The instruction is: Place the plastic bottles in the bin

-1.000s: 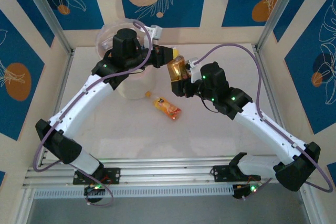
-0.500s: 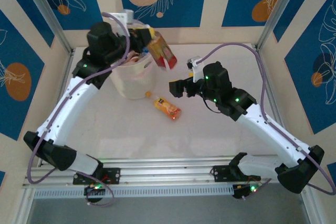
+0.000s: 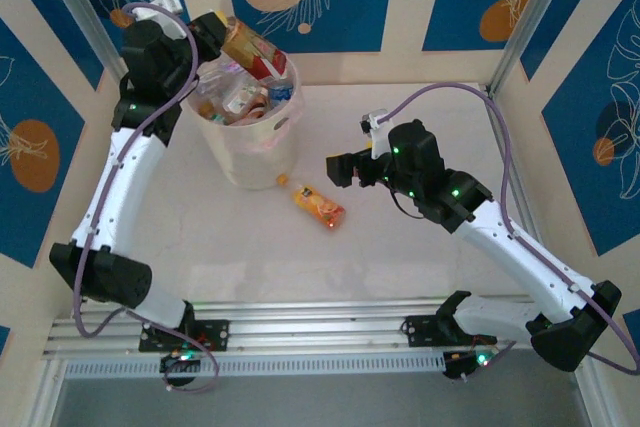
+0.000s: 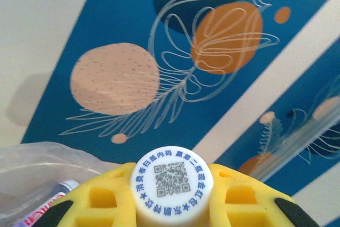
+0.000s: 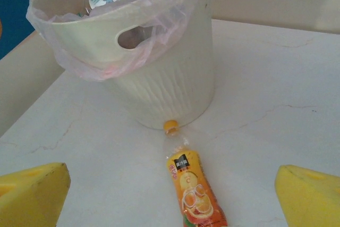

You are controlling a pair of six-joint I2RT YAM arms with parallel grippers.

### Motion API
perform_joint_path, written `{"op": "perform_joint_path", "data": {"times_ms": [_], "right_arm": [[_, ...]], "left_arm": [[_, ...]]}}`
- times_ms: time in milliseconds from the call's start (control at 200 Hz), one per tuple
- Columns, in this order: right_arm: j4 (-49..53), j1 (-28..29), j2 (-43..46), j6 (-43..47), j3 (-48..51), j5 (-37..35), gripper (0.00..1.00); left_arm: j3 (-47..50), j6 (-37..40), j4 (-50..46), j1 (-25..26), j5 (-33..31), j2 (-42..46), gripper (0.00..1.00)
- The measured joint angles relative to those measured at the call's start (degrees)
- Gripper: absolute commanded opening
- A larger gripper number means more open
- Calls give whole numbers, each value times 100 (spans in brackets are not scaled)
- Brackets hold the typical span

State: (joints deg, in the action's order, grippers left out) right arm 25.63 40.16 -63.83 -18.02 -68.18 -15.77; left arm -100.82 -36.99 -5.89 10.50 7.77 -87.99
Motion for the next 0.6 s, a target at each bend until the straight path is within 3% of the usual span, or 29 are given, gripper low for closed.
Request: {"op": "perform_joint_path", "data": {"times_ms": [205, 600], "right_arm": [[85, 0, 0, -17, 0, -81, 99], [101, 0, 0, -39, 0, -188, 99]], "left_arm": [[-667, 17, -439, -291, 232, -643, 0], [-1523, 673, -1434, -280, 966, -1397, 0]]}}
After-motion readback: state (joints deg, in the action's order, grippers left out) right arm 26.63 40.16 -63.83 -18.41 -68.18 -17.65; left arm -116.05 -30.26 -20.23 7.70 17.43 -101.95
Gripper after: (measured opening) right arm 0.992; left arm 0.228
